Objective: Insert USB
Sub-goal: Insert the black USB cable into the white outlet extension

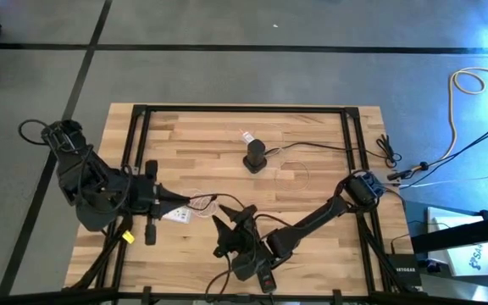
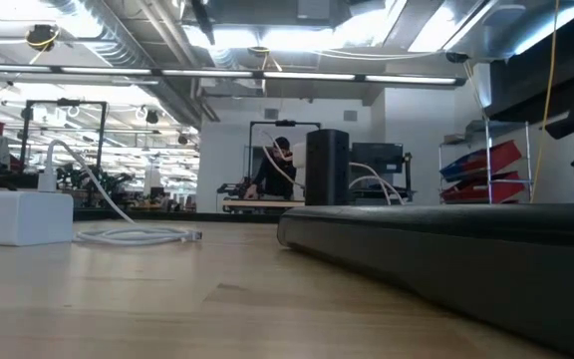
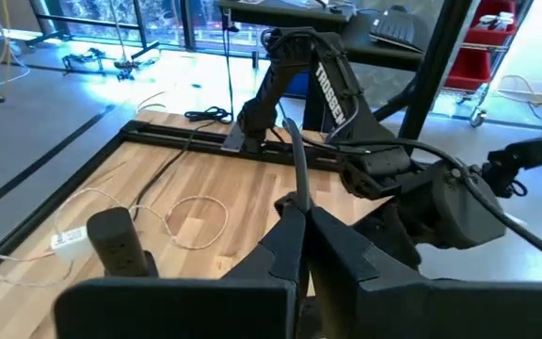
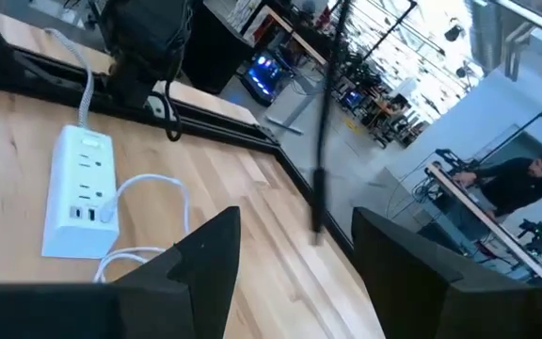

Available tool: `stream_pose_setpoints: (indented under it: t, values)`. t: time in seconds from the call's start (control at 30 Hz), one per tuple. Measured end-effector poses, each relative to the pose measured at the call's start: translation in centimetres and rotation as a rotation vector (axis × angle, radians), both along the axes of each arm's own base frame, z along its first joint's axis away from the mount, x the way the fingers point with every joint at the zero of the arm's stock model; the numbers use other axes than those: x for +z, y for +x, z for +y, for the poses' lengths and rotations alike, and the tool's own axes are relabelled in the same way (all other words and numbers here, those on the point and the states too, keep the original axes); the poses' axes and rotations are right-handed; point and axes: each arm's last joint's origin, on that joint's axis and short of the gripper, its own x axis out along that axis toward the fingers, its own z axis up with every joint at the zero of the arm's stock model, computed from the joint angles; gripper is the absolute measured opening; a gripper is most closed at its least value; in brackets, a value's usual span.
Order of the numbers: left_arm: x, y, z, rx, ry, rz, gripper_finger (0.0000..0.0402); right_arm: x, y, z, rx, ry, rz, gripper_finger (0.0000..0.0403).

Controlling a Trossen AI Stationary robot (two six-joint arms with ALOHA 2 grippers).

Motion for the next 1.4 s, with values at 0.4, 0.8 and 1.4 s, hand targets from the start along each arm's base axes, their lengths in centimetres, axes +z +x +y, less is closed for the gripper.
stream_pose_setpoints:
  t: [0.4, 0.8, 1.4]
  values:
    - [0.1, 0.0, -0.1, -0.008, 0.01, -0.008, 0.0001, -0.2, 1.6, -2.5, 0.041, 0.123, -0.026, 0.0186]
    - [0.1, 0.0, -0.1, -0.018, 0.01, -0.003, 0.0001, -0.2, 1.7, -2.8, 0.026, 0.128, -0.037, 0.0139]
    - [0.4, -0.3, -0.7, -0.052, 0.006, -0.024, 0.0001, -0.1, 2.0, -3.5, -0.01, 0.13, -0.058, 0.013]
